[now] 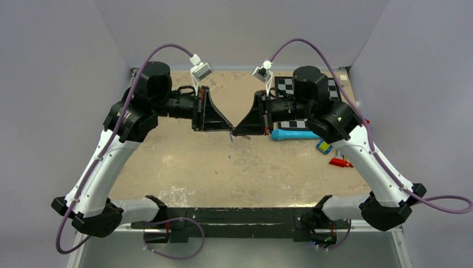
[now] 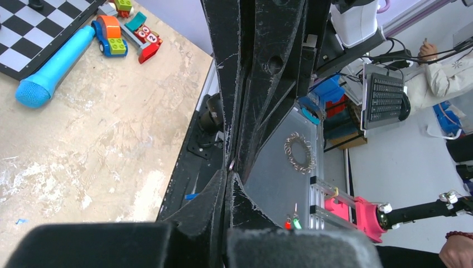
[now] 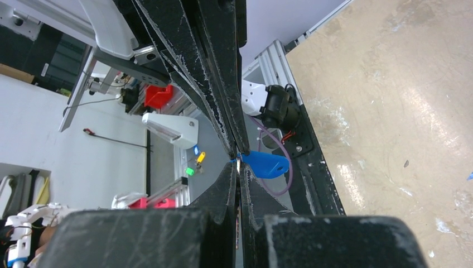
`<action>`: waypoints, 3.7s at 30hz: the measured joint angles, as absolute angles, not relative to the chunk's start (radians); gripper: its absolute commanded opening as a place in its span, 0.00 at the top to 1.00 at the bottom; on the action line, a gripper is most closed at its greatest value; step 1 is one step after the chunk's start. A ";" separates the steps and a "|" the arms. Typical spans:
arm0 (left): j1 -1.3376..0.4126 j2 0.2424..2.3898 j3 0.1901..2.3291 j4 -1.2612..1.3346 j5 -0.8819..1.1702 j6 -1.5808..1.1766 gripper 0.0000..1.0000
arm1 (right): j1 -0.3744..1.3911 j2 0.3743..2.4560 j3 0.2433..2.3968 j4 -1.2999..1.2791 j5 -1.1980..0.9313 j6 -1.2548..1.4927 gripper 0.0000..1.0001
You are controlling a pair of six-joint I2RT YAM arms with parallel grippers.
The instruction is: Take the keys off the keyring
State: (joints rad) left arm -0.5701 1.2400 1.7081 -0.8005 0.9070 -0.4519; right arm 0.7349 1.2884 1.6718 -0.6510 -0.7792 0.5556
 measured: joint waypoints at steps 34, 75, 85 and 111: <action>-0.567 1.045 1.379 -0.250 0.858 -0.871 1.00 | 0.735 1.201 1.547 -0.388 -0.771 0.697 1.00; -0.570 1.061 1.602 -0.693 0.537 -0.602 0.25 | 0.735 1.156 1.428 -0.761 -0.427 0.688 1.00; -0.570 1.144 1.752 -0.891 0.597 -0.464 0.29 | 0.735 1.268 1.618 -0.769 -0.737 0.494 1.00; -0.570 1.163 1.669 -0.838 0.881 -0.513 0.58 | 0.735 1.274 1.621 -0.551 -0.932 0.531 1.00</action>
State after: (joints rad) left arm -0.5697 1.1633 1.6691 -0.8375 0.8814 -0.5125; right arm 0.7345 1.2743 1.6207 -0.5514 -0.9318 0.5308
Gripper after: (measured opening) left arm 0.442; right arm 0.013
